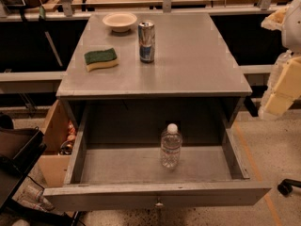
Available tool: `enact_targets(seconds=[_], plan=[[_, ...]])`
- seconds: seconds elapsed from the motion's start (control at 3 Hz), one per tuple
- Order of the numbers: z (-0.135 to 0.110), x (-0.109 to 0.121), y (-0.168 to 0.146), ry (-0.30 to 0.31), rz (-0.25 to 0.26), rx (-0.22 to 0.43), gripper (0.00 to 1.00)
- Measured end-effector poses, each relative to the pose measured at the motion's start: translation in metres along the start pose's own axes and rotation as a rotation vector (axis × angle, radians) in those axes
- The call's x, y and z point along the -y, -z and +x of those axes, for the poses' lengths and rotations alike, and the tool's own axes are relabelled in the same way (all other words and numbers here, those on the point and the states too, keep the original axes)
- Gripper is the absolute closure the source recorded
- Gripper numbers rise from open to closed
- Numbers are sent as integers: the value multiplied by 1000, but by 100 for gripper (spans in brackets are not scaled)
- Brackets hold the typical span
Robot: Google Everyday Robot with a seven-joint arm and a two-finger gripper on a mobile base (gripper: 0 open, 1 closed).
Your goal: Pick water bottle from top drawer and place on counter
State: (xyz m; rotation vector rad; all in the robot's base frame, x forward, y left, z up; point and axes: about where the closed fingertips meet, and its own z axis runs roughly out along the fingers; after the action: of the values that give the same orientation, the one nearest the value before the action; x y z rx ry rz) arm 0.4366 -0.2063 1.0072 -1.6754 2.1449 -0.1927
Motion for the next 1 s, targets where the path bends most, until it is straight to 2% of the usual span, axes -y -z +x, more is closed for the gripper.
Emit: enact_targets(seconds=[0.33,0.67,1.0], plan=[[0,0,0,0,0,0,0],[0,1,-1,-8,4,32,0],[24,-3,-24,-54,3,121,0]])
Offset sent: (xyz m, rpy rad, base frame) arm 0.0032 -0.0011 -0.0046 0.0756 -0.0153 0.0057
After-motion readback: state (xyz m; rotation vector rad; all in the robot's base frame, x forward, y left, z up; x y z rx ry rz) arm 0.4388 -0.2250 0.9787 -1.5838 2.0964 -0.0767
